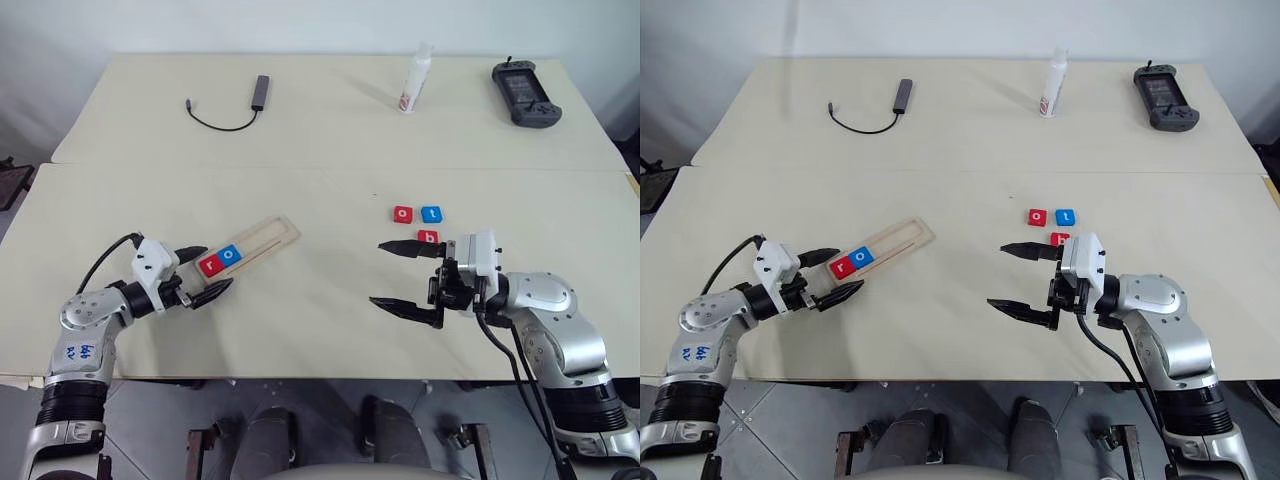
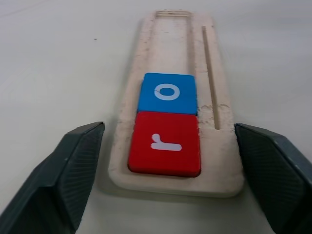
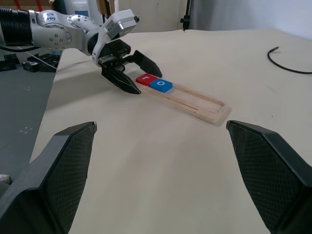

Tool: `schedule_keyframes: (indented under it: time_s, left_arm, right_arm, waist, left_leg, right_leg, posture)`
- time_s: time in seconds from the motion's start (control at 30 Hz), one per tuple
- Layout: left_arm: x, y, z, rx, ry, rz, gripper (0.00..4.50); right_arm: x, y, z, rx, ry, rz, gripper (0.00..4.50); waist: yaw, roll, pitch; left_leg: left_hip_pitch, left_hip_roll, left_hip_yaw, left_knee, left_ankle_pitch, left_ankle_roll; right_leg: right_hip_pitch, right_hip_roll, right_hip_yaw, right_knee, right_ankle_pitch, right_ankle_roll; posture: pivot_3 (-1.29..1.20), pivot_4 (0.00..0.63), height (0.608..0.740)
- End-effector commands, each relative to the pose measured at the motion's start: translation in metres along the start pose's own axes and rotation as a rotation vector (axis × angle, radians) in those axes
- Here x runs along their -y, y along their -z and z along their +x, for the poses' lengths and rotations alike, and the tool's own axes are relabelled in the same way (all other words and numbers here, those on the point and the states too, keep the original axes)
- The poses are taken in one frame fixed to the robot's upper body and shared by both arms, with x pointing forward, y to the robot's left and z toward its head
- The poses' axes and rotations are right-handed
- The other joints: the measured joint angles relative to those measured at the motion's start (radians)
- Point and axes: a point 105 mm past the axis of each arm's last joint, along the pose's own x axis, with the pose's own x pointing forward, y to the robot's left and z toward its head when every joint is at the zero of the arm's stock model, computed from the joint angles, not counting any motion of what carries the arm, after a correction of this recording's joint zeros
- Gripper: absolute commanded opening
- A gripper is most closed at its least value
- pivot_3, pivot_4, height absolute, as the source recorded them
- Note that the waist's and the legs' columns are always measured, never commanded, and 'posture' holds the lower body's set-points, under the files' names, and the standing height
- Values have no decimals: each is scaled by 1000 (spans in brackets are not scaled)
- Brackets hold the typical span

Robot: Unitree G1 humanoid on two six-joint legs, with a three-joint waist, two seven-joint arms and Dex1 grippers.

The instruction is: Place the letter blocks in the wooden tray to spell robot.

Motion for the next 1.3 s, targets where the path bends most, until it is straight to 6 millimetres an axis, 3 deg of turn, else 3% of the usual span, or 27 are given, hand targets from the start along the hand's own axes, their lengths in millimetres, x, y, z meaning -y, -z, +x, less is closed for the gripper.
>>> schedule_keyframes:
  time_s: [0.03, 0.13, 0.23, 0.37, 0.47, 0.63, 0.73, 1.1, 1.13, 1.17, 1.3]
  left_arm:
    - [9, 27, -4, -100, 41, -44, 3397]
    - [10, 19, 1, -41, 48, -30, 3398]
    - [18, -6, 11, 70, 105, -7, 3398]
    - [40, -40, 38, 147, 241, 74, 3398]
    - [59, -52, 59, 131, 360, 165, 3398]
    - [77, -58, 96, 77, 474, 296, 3398]
    - [90, -65, 109, 89, 563, 328, 3398]
    - [97, -60, 120, 44, 677, 310, 3398]
    - [96, -61, 119, 45, 679, 307, 4150]
    - [95, -62, 119, 57, 672, 304, 4425]
    - [88, -65, 115, 85, 639, 284, 4469]
  right_arm:
    - [-1, -12, -3, 25, 5, -47, 4500]
    - [-1, -12, -4, 20, 9, -49, 4500]
    - [0, -11, -9, 8, 20, -53, 4500]
    - [1, -9, -24, -35, 66, -57, 4500]
    - [1, -7, -41, -75, 118, -53, 4500]
    - [-6, 0, -74, -153, 210, -21, 4500]
    - [-12, 3, -87, -187, 250, 1, 4500]
    - [-23, 6, -104, -206, 353, 42, 4500]
    - [-23, 7, -105, -207, 360, 44, 4500]
    - [-24, 8, -107, -208, 373, 46, 4500]
    - [-24, 11, -119, -216, 442, 61, 4500]
  waist:
    - [0, 0, 0]
    - [0, 0, 0]
    - [3, 0, 0]
    - [24, 0, 0]
    - [30, -1, 1]
    - [28, -2, 0]
    - [26, -2, 1]
    - [28, -3, 1]
    - [29, -3, 1]
    - [29, -3, 1]
    - [29, -3, 1]
  left_leg:
    - [0, 0, 0, 0, 0, 0]
    - [1, 0, 1, 0, 0, 0]
    - [1, 0, 1, 0, 0, 0]
    - [-1, -1, 0, 0, 0, 1]
    - [-2, -1, 0, 1, 0, 1]
    - [-2, -1, 1, 1, 0, 1]
    - [-2, -1, 1, 1, 0, 1]
    - [-2, -1, 1, 1, 0, 1]
    - [-2, -1, 1, 1, 0, 1]
    - [-2, -1, 1, 1, 0, 1]
    - [-3, -1, 1, 1, 0, 1]
  right_leg:
    - [0, 0, 0, 0, 0, 0]
    - [0, 0, 1, 1, 0, 0]
    - [0, 0, 1, 1, 0, 0]
    - [0, -1, 1, 0, 0, 0]
    - [0, -1, 0, 0, 0, 0]
    - [0, 0, 0, -1, 0, 0]
    - [-1, 0, 0, -1, 0, 0]
    - [-1, 0, 0, -1, 0, 0]
    - [-1, 0, 0, -1, 0, 0]
    - [-1, 0, 0, -1, 0, 0]
    - [-1, 0, 0, -1, 0, 0]
  posture:
    - [0, 150, 740]
    - [0, 150, 740]
    - [0, 150, 740]
    - [0, 150, 740]
    - [0, 150, 740]
    - [0, 150, 740]
    - [0, 150, 740]
    - [0, 150, 740]
    - [0, 150, 740]
    - [0, 150, 740]
    - [0, 150, 740]
